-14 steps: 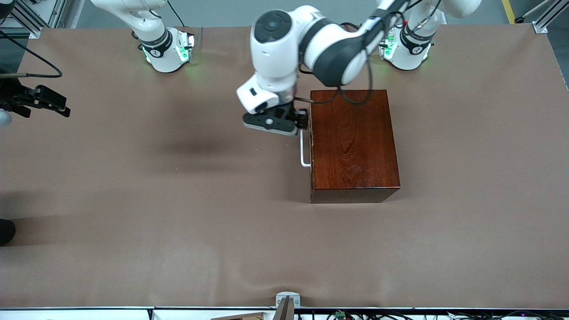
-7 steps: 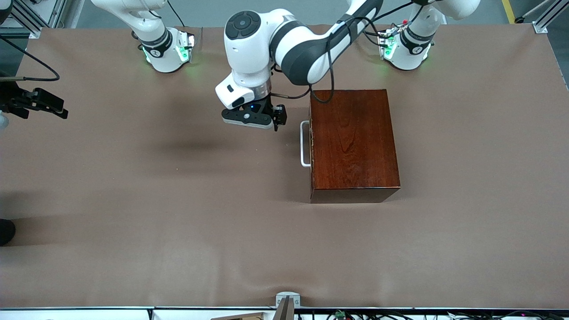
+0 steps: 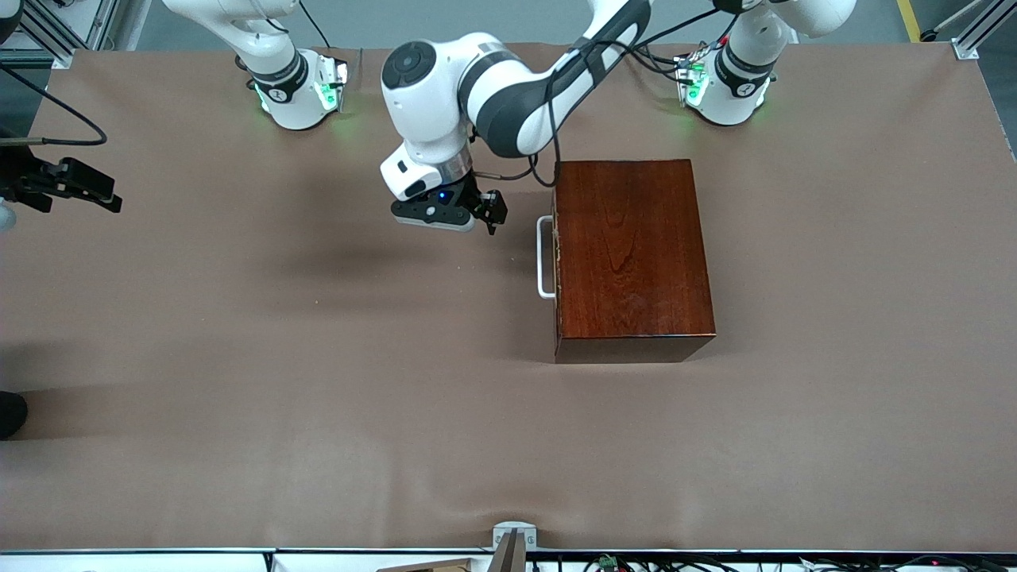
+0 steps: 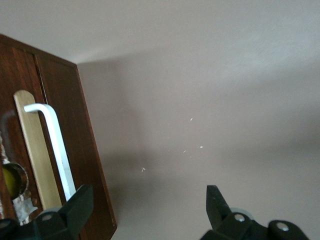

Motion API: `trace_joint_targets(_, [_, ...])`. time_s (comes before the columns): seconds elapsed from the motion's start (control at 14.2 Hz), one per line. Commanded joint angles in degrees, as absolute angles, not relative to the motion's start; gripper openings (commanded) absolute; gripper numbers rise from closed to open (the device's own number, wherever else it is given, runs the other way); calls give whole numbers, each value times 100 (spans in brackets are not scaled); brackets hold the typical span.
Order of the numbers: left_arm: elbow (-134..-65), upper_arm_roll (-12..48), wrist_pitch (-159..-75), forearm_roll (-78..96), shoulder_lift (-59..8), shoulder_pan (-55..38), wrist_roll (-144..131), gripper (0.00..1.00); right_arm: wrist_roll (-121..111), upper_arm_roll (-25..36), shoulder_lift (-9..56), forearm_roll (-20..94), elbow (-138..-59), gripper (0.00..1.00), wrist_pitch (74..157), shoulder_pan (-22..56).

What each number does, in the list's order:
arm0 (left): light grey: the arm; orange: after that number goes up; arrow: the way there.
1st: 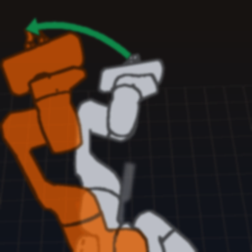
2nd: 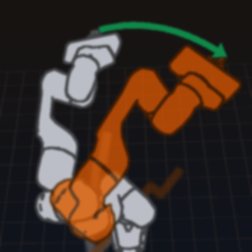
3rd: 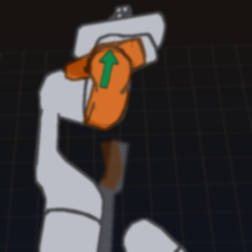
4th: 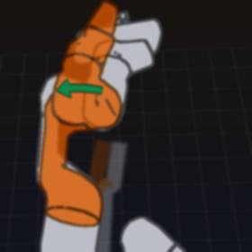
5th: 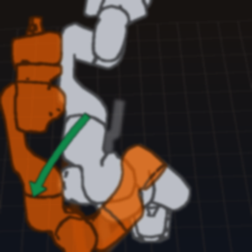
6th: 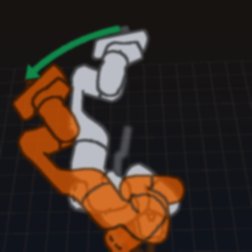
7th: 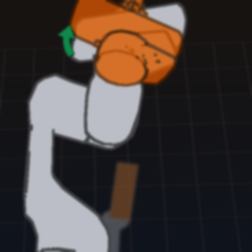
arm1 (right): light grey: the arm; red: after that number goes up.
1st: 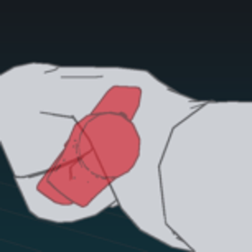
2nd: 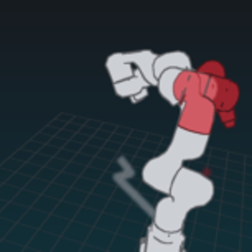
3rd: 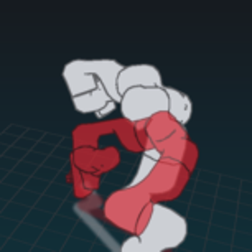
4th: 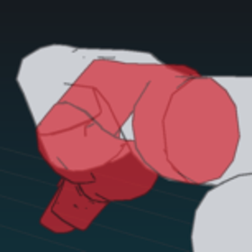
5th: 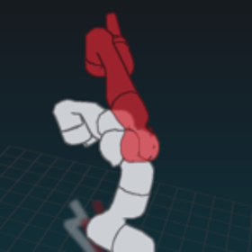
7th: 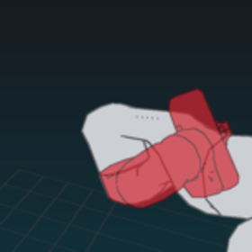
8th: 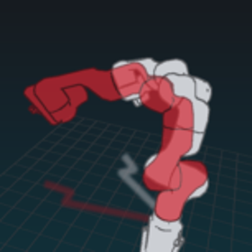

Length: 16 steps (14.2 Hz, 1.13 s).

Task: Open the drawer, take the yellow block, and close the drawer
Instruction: 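Lower the left gripper and hook it onto the white drawer handle, then pull the drawer handle outward with the left gripper to open the drawer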

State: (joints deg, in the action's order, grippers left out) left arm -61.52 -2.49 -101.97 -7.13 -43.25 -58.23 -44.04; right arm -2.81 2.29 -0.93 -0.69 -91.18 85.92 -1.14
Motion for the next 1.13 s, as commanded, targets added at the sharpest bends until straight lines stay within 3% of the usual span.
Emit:
trace_joint_targets(0.0, [-5871,-351,-9687,-914,-4596,-5906,-4482,100,-281,149,-44,-141,-9097,100,8587,-246])
trace_joint_targets(1.06, [-6029,-369,-9053,-844,-4895,-5528,-5019,100,-281,149,-35,-106,-9097,100,8561,-237])
